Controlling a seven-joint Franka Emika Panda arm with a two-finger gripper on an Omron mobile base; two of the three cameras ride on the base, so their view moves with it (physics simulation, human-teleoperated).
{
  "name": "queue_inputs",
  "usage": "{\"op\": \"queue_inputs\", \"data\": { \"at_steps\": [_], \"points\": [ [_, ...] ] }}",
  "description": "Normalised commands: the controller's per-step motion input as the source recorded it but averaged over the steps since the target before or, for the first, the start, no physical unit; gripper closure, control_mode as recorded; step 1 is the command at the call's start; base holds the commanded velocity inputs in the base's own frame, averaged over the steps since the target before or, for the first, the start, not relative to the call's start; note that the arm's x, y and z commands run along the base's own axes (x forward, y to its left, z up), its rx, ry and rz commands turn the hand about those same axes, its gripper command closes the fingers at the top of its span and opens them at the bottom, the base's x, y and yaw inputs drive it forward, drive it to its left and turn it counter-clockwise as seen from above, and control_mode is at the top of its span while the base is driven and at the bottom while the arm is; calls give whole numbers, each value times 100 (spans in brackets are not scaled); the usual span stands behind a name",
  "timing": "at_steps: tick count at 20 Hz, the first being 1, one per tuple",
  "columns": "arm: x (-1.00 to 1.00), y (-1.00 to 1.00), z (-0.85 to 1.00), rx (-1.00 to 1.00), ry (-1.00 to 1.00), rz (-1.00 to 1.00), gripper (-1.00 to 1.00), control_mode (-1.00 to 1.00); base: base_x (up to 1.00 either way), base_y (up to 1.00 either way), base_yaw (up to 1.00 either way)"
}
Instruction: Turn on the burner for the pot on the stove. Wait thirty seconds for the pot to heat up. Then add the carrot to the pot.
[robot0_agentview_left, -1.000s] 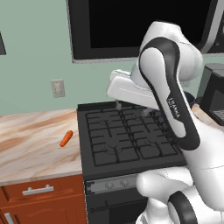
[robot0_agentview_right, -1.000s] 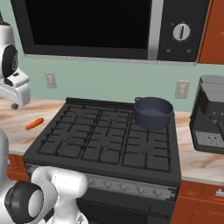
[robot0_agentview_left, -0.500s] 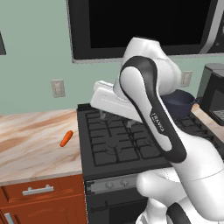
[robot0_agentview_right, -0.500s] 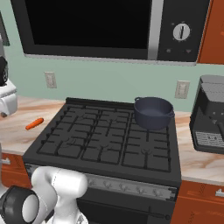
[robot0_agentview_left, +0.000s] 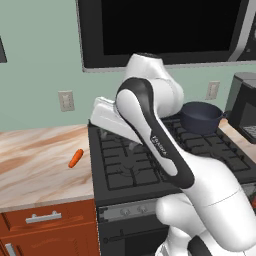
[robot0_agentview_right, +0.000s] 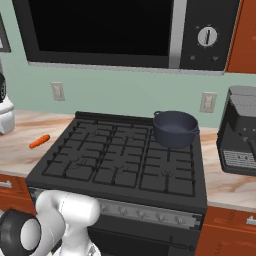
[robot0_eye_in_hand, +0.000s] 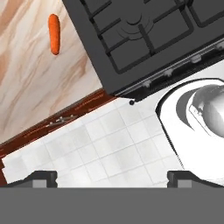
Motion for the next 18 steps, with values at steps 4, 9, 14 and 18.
{"op": "queue_inputs", "data": {
  "at_steps": [4,9,14,18],
  "points": [
    [38,11,-23,-1,3,-7,-100,-100,0,0,0],
    [39,2,-29,-3,4,-5,-100,-100,0,0,0],
    [30,5,-37,-5,1,-3,-100,-100,0,0,0],
    [20,18,-36,-8,0,-1,-100,-100,0,0,0]
  ]
}}
